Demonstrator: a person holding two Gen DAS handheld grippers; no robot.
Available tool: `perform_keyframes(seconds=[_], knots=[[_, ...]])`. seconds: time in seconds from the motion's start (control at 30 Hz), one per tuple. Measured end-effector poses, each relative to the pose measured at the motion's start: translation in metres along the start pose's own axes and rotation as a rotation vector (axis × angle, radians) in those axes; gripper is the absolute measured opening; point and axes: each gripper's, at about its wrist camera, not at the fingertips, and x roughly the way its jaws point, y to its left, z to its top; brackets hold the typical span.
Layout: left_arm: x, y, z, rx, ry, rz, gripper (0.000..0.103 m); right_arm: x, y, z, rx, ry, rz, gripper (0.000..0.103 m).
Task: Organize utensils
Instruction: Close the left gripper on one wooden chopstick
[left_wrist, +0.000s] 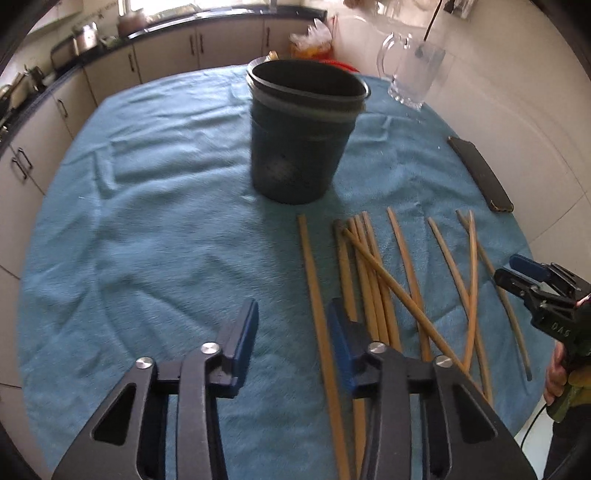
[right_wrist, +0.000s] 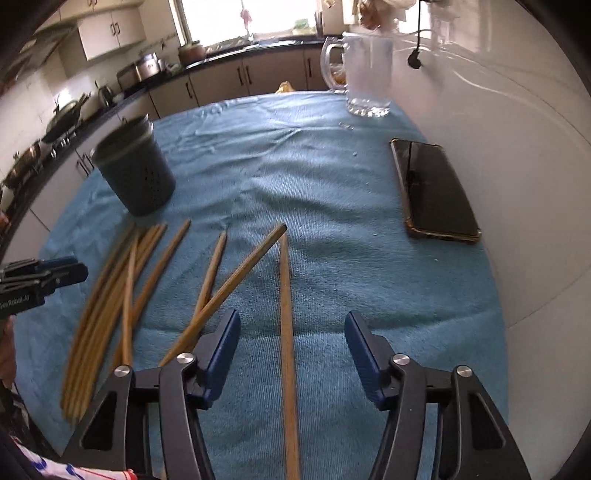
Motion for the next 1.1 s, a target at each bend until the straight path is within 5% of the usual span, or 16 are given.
perform_keyframes(seconds=[0.27,0.73,0.87,1.1], knots=[[0.021,-0.004,0.013,0.025,0.039,0.02,0.013,0.018,0.0,0.007,-0.017,0.044,-0.026,0.05],[0.033,-0.005,0.033,0.003,0.057,0.025,0.013,0.044,0.009,0.043,-0.077,0.136,-0.082,0.045],[0.031,0.0,0.03,-0.024,0.042,-0.005,0.006,0.046,0.011,0.047,-0.062,0.144,-0.064,0.007],[-0.017,0.012,0.017,-0.059,-0.079,-0.022,0.006,0.018,-0.003,0.037,0.012,0.078,-0.046,0.006]])
